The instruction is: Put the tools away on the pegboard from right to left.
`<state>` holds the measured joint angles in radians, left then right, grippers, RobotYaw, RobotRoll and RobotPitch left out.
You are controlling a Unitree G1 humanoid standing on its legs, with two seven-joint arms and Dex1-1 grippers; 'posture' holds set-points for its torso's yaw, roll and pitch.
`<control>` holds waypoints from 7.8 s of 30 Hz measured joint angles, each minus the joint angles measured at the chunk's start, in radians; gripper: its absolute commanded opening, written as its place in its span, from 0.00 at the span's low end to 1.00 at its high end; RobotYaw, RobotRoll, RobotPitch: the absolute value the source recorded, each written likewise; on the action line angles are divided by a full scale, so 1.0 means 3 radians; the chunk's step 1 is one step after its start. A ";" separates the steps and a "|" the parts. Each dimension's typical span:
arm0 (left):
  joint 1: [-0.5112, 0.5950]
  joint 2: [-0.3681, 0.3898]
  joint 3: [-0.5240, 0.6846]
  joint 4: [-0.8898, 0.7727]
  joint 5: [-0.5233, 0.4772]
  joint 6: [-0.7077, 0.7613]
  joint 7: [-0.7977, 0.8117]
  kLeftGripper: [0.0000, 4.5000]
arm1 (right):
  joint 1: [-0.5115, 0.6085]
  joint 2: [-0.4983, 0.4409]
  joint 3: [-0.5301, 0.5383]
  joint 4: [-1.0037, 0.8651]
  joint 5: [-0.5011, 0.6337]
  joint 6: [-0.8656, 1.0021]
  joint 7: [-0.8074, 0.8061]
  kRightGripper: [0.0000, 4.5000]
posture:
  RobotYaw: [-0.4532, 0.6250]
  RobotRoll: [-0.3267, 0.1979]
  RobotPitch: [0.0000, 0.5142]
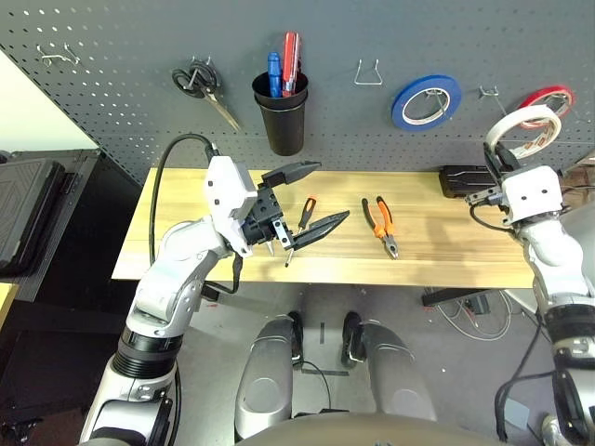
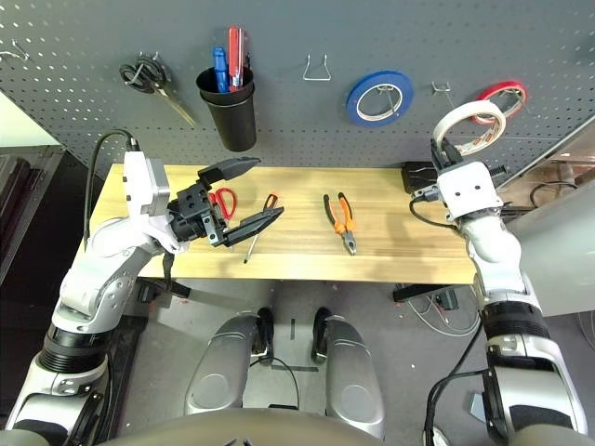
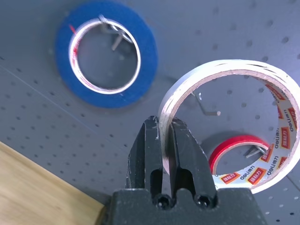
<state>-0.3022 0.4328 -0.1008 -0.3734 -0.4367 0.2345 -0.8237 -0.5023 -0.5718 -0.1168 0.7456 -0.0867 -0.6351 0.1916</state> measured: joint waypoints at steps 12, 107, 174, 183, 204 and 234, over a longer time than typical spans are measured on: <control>-0.0021 0.0026 -0.0048 0.0123 0.0104 -0.0056 -0.0010 1.00 | -0.0979 0.0013 0.0229 0.1212 -0.0292 0.0103 -0.0073 0.01 | 0.55 0.62 0.32; 0.0186 0.0687 -0.0427 0.0740 0.1269 -0.0043 -0.0259 1.00 | -0.1254 0.1413 0.0306 0.1012 0.0370 0.4220 -0.0042 0.54 | 0.61 0.62 0.63; -0.0398 0.0175 0.0487 -0.0258 -0.0250 0.0755 0.0572 1.00 | -0.1114 0.0898 0.0097 -0.2251 0.0969 0.2449 0.0722 0.54 | 0.60 0.62 0.37; -0.0386 0.0177 0.0461 -0.0258 -0.0236 0.0741 0.0573 1.00 | -0.1522 0.1011 0.0097 -0.1292 0.0769 0.1887 0.0563 0.54 | 0.61 0.62 0.39; -0.0329 0.0188 0.0458 -0.0260 -0.0229 0.0740 0.0577 1.00 | -0.1684 0.1275 0.0103 -0.0348 0.0723 0.1204 0.0458 0.54 | 0.62 0.62 0.42; -0.0331 0.0198 0.0429 -0.0260 -0.0227 0.0740 0.0577 1.00 | -0.1512 0.1404 0.0243 -0.0383 0.0527 0.1044 0.0391 0.54 | 0.62 0.62 0.41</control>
<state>-0.4015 0.4921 0.0277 -0.4515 -0.5048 0.4564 -0.6507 -0.9559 -0.1507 -0.0439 0.6307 0.0713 -0.3218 0.3089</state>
